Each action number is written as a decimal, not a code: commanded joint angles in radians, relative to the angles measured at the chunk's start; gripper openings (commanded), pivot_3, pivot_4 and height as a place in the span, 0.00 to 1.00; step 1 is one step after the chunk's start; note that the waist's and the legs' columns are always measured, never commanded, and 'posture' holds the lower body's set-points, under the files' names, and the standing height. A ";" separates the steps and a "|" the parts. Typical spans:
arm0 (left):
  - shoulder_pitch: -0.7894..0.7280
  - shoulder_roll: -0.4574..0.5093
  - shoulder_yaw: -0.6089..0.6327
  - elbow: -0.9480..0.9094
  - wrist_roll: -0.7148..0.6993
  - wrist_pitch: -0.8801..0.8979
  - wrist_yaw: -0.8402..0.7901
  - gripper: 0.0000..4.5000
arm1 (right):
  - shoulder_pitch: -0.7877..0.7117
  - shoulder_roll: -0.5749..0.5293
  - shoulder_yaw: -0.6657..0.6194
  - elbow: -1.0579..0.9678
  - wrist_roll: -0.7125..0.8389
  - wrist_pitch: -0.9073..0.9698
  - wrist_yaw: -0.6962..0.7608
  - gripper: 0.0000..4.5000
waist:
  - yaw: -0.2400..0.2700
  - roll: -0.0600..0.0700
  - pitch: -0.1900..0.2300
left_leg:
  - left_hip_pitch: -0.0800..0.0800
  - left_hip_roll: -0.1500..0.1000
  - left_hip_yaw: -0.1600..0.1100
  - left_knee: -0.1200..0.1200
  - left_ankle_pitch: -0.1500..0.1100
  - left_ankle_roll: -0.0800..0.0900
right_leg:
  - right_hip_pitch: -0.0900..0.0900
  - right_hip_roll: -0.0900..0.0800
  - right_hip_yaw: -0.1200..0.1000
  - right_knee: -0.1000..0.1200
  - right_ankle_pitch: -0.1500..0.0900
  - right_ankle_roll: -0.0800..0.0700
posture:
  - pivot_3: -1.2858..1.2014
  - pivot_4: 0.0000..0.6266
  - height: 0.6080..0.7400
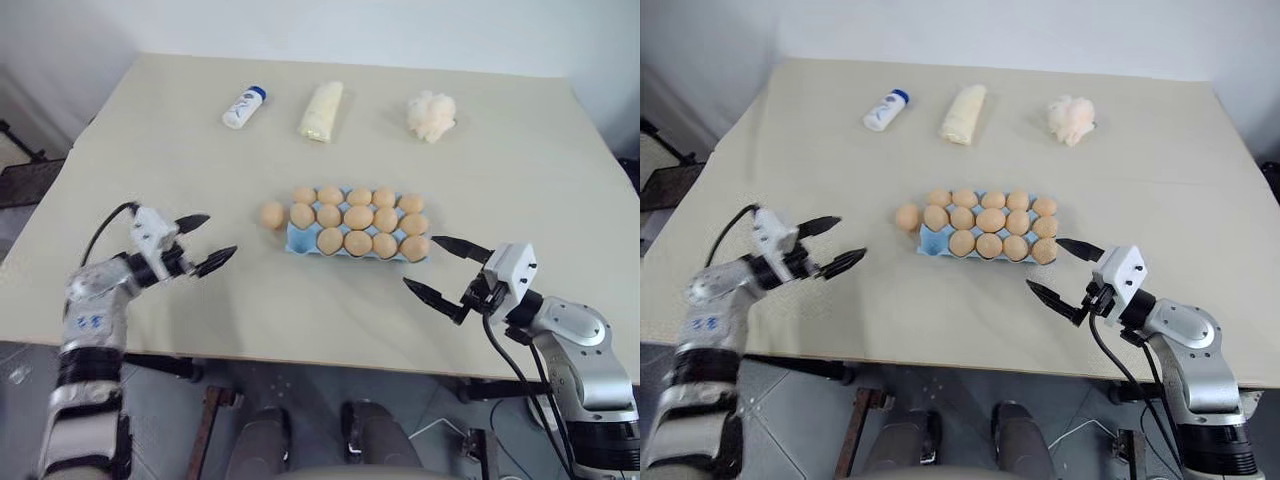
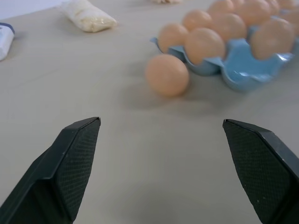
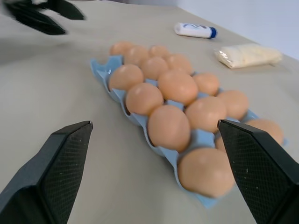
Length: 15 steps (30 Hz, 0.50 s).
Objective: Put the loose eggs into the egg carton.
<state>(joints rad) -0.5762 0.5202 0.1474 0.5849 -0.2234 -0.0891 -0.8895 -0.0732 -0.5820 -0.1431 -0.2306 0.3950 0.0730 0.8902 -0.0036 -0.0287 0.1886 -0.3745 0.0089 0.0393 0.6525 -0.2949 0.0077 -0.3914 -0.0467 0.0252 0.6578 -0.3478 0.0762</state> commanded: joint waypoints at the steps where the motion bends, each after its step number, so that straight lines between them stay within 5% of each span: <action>1: -0.095 -0.038 -0.051 0.107 0.049 -0.058 0.008 0.99 | -0.002 -0.003 -0.005 -0.035 0.004 -0.009 -0.011 1.00 | 0.001 0.000 0.000 | 0.000 0.000 0.000 0.000 0.000 0.000 | 0.000 0.000 0.000 0.000 0.000 0.000 | 0.52 0.24 1.00; 15: -0.383 -0.161 -0.101 0.551 0.151 -0.188 0.094 0.99 | 0.040 0.008 -0.002 -0.084 -0.004 -0.014 -0.063 1.00 | -0.002 -0.001 0.000 | -0.002 0.000 0.002 -0.001 -0.001 0.000 | -0.003 0.001 0.001 -0.001 0.001 0.002 | 0.52 0.24 1.00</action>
<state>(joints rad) -0.9304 0.3636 0.0384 1.1225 -0.0746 -0.2452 -0.8006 -0.0389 -0.5782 -0.1303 -0.2739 0.3832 0.0734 0.8376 -0.0056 -0.0292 0.1886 -0.3763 0.0087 0.0418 0.6513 -0.2957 0.0074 -0.3943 -0.0455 0.0262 0.6572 -0.3466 0.0782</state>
